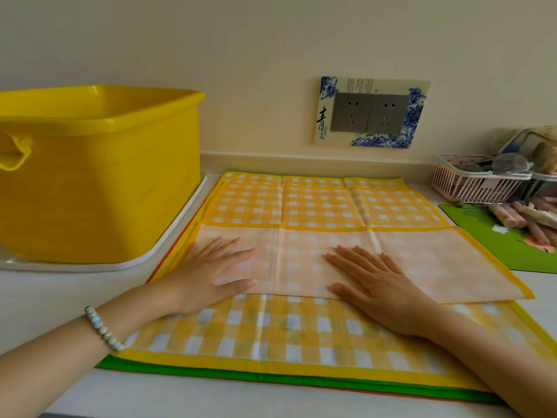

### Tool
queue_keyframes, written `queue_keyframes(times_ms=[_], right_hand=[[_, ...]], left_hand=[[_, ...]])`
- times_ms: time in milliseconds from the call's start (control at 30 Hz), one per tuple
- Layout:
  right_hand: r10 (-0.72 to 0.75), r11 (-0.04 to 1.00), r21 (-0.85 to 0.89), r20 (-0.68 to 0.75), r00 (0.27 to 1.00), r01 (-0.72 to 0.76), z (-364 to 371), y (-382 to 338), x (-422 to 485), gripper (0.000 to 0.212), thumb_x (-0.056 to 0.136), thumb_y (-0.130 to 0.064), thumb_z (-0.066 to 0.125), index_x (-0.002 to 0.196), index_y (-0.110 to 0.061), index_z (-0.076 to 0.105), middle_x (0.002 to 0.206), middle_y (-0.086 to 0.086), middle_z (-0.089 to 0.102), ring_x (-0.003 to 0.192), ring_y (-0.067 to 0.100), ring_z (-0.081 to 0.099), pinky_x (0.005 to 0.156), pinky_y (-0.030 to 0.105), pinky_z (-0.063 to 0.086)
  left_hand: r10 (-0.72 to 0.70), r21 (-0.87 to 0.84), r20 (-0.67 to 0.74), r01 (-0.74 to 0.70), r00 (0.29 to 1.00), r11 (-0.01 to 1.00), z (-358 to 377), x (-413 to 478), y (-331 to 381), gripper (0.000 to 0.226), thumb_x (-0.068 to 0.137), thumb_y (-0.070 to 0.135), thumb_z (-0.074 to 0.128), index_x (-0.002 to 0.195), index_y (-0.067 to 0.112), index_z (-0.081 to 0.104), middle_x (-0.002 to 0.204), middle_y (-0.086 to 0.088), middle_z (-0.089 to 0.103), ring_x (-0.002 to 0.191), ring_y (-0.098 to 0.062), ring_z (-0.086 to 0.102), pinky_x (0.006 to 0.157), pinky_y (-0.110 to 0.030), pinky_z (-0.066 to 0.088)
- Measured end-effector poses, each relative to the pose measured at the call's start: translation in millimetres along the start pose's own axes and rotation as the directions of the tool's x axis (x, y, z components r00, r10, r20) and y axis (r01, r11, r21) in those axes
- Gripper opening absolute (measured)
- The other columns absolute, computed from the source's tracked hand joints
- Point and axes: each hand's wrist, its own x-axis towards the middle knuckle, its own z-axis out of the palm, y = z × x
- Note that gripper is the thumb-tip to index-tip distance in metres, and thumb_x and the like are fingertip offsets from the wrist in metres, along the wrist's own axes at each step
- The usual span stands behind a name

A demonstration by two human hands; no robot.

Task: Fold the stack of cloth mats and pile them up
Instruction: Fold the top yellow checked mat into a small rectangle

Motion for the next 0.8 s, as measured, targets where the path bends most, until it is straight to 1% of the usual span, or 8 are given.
queue_keyframes(times_ms=[100, 167, 267, 333, 467, 600, 700, 800], right_hand=[[-0.013, 1.000, 0.024, -0.011, 1.000, 0.013, -1, 0, -1, 0.070, 0.073, -0.079, 0.006, 0.139, -0.059, -0.003, 0.154, -0.027, -0.004, 0.142, -0.001, -0.011, 0.117, 0.034, -0.010], [-0.023, 0.997, 0.067, -0.035, 0.999, 0.025, -3, 0, -2, 0.074, 0.072, -0.080, 0.011, 0.141, -0.056, 0.007, 0.154, -0.027, 0.002, 0.142, -0.003, -0.007, 0.117, 0.032, -0.009], [-0.064, 0.982, 0.174, -0.078, 0.995, 0.076, -6, 0, -6, 0.068, 0.073, -0.077, 0.022, 0.137, -0.054, 0.026, 0.151, -0.027, 0.017, 0.140, -0.008, 0.004, 0.118, 0.031, -0.003], [-0.104, 0.962, 0.241, -0.110, 0.988, 0.128, -9, 0, -9, 0.063, 0.075, -0.074, 0.031, 0.133, -0.053, 0.037, 0.148, -0.027, 0.026, 0.139, -0.010, 0.012, 0.118, 0.027, 0.003], [-0.140, 0.926, 0.335, -0.126, 0.982, 0.175, -12, 1, -13, 0.052, 0.077, -0.065, 0.044, 0.127, -0.051, 0.049, 0.142, -0.029, 0.035, 0.134, -0.012, 0.022, 0.114, 0.020, 0.015], [-0.159, 0.923, 0.335, -0.117, 0.980, 0.190, -12, 3, -13, 0.048, 0.076, -0.067, 0.046, 0.123, -0.055, 0.050, 0.140, -0.031, 0.035, 0.132, -0.013, 0.024, 0.112, 0.018, 0.019], [-0.171, 0.931, 0.304, -0.121, 0.978, 0.200, -11, 5, -12, 0.048, 0.076, -0.067, 0.046, 0.122, -0.056, 0.050, 0.139, -0.033, 0.035, 0.131, -0.014, 0.025, 0.110, 0.015, 0.019], [-0.174, 0.934, 0.294, -0.114, 0.978, 0.201, -11, 9, -11, 0.044, 0.081, -0.059, 0.048, 0.125, -0.053, 0.050, 0.139, -0.032, 0.037, 0.129, -0.016, 0.027, 0.107, 0.008, 0.019]], left_hand=[[0.125, -0.243, -0.090, -0.144, 0.988, 0.959, -2, 0, 13, 0.073, 0.066, 0.082, 0.041, 0.134, 0.055, 0.033, 0.147, 0.034, 0.017, 0.139, 0.010, 0.008, 0.115, -0.024, 0.009], [0.191, -0.279, -0.085, -0.207, 0.978, 0.938, -3, 2, 23, 0.066, 0.065, 0.081, 0.049, 0.126, 0.060, 0.040, 0.138, 0.042, 0.024, 0.131, 0.019, 0.016, 0.110, -0.017, 0.014], [0.257, -0.148, -0.082, -0.267, 0.963, 0.952, -3, 7, 31, 0.052, 0.072, 0.071, 0.055, 0.122, 0.057, 0.050, 0.132, 0.041, 0.035, 0.125, 0.019, 0.025, 0.103, -0.009, 0.016], [0.289, -0.070, -0.120, -0.298, 0.950, 0.952, -5, 9, 32, 0.046, 0.079, 0.064, 0.057, 0.123, 0.051, 0.054, 0.134, 0.035, 0.042, 0.125, 0.015, 0.032, 0.104, -0.009, 0.021], [0.415, 0.109, -0.172, -0.402, 0.893, 0.909, -6, 5, 33, 0.038, 0.088, 0.052, 0.054, 0.123, 0.038, 0.060, 0.131, 0.022, 0.054, 0.122, 0.008, 0.046, 0.105, -0.015, 0.034], [0.580, 0.288, -0.212, -0.516, 0.787, 0.806, -3, -3, 35, 0.030, 0.092, 0.030, 0.060, 0.119, 0.020, 0.067, 0.119, 0.008, 0.065, 0.109, -0.007, 0.062, 0.089, -0.029, 0.054], [0.531, 0.245, -0.263, -0.476, 0.806, 0.845, -3, -4, 35, 0.029, 0.094, 0.030, 0.056, 0.120, 0.021, 0.066, 0.116, 0.008, 0.067, 0.103, -0.008, 0.065, 0.088, -0.026, 0.053], [0.381, 0.060, -0.315, -0.382, 0.870, 0.922, -5, -1, 35, 0.028, 0.094, 0.036, 0.052, 0.115, 0.029, 0.068, 0.106, 0.015, 0.070, 0.092, -0.001, 0.064, 0.080, -0.012, 0.047]])
